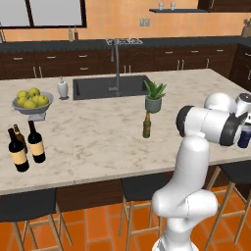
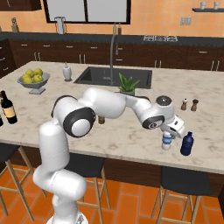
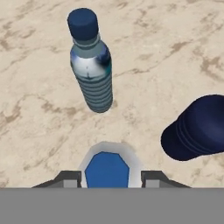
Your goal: Move the plastic bottles in the middle to the plastics group, and the glass bottles in the middle to the glass group.
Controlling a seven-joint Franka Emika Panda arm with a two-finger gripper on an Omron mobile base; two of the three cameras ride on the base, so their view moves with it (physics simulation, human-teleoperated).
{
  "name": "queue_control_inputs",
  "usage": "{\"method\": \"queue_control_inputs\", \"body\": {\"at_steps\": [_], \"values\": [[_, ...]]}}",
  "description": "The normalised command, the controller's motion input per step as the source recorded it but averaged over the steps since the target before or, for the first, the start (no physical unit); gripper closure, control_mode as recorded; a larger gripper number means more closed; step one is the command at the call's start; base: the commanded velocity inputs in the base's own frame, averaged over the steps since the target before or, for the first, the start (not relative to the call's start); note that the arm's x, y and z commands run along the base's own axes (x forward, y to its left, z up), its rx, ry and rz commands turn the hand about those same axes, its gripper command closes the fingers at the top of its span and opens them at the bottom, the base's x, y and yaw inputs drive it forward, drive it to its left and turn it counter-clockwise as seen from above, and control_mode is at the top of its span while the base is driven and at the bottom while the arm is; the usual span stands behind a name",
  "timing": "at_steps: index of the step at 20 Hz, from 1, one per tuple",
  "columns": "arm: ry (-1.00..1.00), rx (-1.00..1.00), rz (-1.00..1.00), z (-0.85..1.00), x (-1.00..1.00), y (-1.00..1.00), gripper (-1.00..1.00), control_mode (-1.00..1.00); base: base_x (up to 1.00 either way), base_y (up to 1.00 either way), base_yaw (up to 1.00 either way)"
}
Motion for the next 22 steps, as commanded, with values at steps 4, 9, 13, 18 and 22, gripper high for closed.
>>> {"method": "queue_control_inputs", "body": {"at_steps": [4, 9, 13, 18, 22], "values": [[-0.11, 0.0, 0.0, -0.36, 0.0, 0.0, 1.0, -1.0, 0.0, 0.0, 0.0], [-0.12, 0.0, 0.0, -0.21, 0.26, 0.0, 1.0, -1.0, 0.0, 0.0, 0.0], [0.0, 0.0, 0.0, 0.0, 0.24, -0.03, 1.0, -1.0, 0.0, 0.0, 0.0], [0.09, 0.0, 0.0, 0.0, 0.0, 0.0, 1.0, -1.0, 0.0, 0.0, 0.0], [0.1, 0.0, 0.0, 0.0, 0.0, 0.0, 1.0, -1.0, 0.0, 0.0, 0.0]]}}
